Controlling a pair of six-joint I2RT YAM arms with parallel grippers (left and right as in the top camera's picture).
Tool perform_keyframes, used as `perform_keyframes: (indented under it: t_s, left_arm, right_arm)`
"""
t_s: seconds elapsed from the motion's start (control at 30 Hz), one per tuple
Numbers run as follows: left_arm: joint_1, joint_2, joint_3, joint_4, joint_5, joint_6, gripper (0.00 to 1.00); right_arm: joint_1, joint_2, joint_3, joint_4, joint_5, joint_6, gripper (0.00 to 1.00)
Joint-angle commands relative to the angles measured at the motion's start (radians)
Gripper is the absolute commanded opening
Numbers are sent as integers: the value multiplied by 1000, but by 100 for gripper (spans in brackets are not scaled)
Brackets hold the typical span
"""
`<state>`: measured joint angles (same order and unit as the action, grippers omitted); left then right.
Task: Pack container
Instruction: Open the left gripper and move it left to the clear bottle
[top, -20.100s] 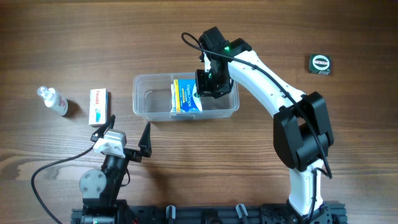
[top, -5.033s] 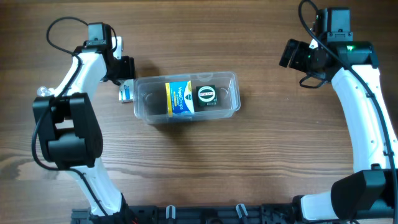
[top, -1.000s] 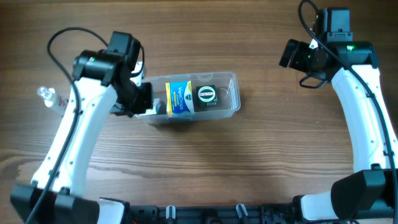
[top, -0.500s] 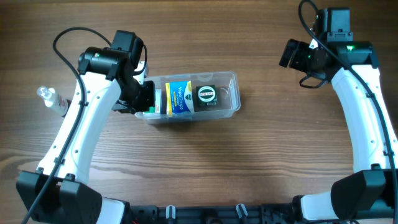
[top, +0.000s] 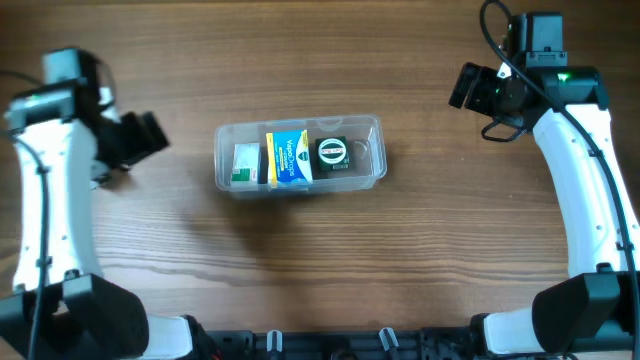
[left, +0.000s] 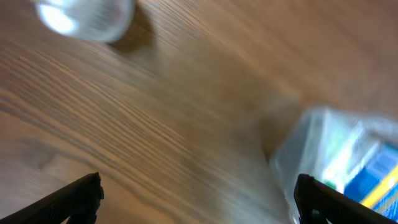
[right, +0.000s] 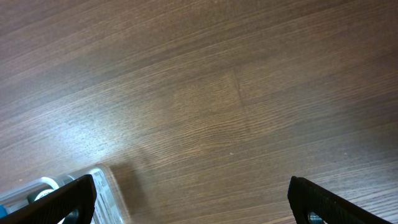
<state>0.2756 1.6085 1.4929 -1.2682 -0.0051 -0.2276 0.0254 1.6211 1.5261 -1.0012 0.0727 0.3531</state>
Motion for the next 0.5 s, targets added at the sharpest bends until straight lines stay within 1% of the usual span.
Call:
perform_keyframes:
  t_s: [0.0, 0.07, 0.13, 0.17, 0.23, 0.33, 0.47]
  left_arm:
    - [88, 8, -3, 108, 68, 35, 100]
    - [123, 8, -3, 240, 45, 67, 98]
    - [147, 8, -3, 317, 5, 68, 93]
    - [155, 8, -3, 323, -40, 66, 91]
    - [172, 12, -3, 319, -118, 66, 92]
    - [195, 37, -3, 310, -127, 65, 92]
    - [209, 131, -3, 311, -127, 64, 92]
  right_arm:
    - [1, 10, -2, 3, 16, -11, 100]
    - [1, 10, -2, 3, 16, -11, 100]
    - [1, 10, -2, 3, 16, -11, 100]
    - [1, 10, -2, 3, 16, -11, 100]
    - [1, 10, -2, 3, 16, -11, 100]
    - [1, 10, -2, 3, 16, -11, 100]
    - [1, 10, -2, 3, 16, -11, 100]
